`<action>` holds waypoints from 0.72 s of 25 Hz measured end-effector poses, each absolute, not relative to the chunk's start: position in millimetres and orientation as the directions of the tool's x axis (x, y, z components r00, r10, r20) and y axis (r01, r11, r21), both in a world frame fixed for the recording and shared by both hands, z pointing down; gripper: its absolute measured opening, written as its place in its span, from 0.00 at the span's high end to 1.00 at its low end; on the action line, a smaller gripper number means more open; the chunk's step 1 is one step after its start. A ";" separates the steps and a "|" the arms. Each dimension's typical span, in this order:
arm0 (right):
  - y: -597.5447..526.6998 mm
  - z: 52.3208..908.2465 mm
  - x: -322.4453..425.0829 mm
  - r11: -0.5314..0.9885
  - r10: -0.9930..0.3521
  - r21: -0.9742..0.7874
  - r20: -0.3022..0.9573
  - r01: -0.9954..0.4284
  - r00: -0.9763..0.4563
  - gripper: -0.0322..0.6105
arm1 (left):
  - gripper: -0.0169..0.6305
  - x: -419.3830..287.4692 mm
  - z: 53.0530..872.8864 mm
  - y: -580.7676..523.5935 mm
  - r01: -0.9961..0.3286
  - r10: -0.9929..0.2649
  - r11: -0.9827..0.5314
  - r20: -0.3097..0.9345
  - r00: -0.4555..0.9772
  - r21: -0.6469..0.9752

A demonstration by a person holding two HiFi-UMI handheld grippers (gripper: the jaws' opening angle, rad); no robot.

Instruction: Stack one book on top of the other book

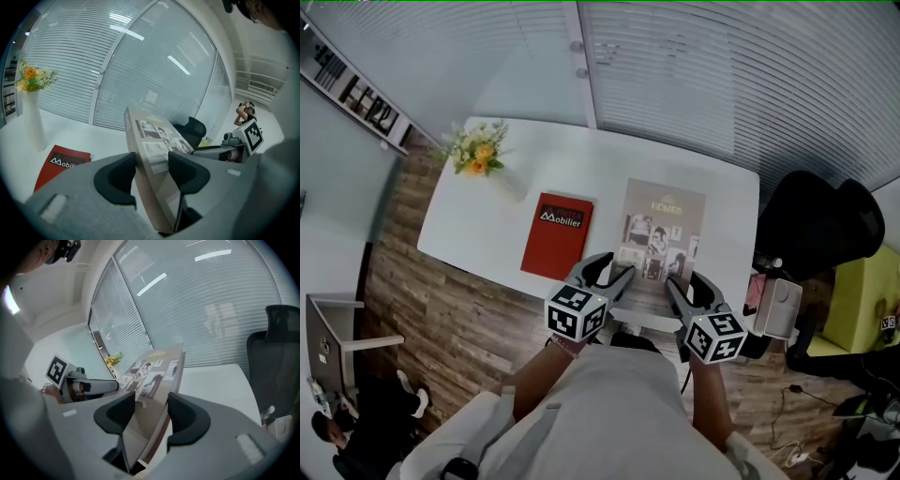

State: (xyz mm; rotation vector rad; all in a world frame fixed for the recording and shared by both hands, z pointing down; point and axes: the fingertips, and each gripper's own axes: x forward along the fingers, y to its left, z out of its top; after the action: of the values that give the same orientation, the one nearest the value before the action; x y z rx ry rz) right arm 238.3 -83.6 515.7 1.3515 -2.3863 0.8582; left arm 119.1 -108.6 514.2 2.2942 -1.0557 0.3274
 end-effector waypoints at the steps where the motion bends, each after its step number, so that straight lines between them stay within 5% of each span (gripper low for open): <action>1: -86.8 515.8 231.1 0.389 -0.689 -0.365 0.495 -0.846 -0.530 0.62 | 0.63 111.9 513.9 -112.3 -0.755 -0.610 -0.516 0.444 0.656 0.406; 18: -128.4 522.2 65.9 0.399 -0.679 -0.371 0.495 -0.839 -0.542 0.62 | 0.63 -53.5 519.4 -152.5 -0.763 -0.616 -0.504 0.451 0.646 0.404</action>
State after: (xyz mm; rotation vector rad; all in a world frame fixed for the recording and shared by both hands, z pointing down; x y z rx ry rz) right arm 65.9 -128.4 522.2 1.3325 -2.3939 0.8678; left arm -53.5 -152.5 519.4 2.2846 -1.0693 0.3333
